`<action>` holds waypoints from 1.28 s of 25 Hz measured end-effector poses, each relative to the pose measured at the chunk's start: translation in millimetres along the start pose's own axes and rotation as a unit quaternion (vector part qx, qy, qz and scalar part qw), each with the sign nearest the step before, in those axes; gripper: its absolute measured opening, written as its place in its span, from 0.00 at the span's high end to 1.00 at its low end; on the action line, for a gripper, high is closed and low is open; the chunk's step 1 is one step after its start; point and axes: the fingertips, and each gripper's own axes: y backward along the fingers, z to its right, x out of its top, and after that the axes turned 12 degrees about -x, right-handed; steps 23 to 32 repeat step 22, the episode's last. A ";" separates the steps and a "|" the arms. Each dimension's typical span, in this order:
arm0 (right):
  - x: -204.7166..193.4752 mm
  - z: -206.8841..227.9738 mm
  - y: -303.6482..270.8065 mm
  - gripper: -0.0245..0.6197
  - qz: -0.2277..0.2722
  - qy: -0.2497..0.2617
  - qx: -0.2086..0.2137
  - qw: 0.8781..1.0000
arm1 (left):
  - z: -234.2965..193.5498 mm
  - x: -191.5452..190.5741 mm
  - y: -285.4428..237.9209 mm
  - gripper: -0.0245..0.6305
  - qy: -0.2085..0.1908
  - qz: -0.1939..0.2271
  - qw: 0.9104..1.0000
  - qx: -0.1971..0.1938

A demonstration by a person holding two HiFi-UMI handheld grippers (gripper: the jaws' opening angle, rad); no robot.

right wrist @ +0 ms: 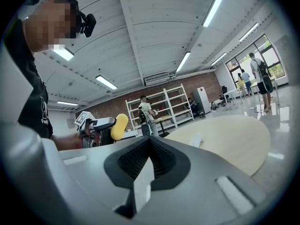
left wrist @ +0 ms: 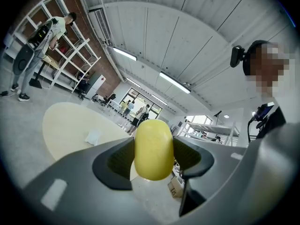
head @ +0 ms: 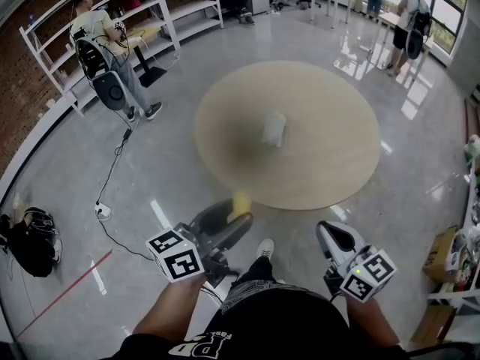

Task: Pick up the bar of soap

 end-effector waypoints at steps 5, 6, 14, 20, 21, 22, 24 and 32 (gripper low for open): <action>-5.9 0.2 12.2 0.95 -0.003 -0.001 -0.007 1.000 | 5.0 -8.9 1.3 0.56 0.000 0.001 1.000 0.000; -7.6 -1.9 13.5 0.95 -0.004 -0.001 -0.008 1.000 | 6.0 -10.0 3.6 0.56 0.001 0.001 1.000 0.001; -16.3 6.9 25.7 0.95 -0.011 -0.005 -0.008 1.000 | 10.3 -23.4 -1.1 0.56 -0.002 -0.004 1.000 0.016; -8.3 2.7 17.9 0.96 -0.007 0.000 -0.004 1.000 | 7.2 -12.2 -0.4 0.56 -0.010 -0.003 1.000 0.018; -7.5 1.6 17.6 0.95 -0.006 0.001 -0.003 1.000 | 7.5 -10.6 -0.3 0.56 -0.010 -0.002 1.000 0.018; -6.8 0.6 17.6 0.96 -0.006 0.002 -0.003 1.000 | 8.0 -9.2 -0.3 0.56 -0.011 -0.002 1.000 0.018; -6.8 0.6 17.6 0.96 -0.006 0.002 -0.003 1.000 | 8.0 -9.2 -0.3 0.56 -0.011 -0.002 1.000 0.018; -6.8 0.6 17.6 0.96 -0.006 0.002 -0.003 1.000 | 8.0 -9.2 -0.3 0.56 -0.011 -0.002 1.000 0.018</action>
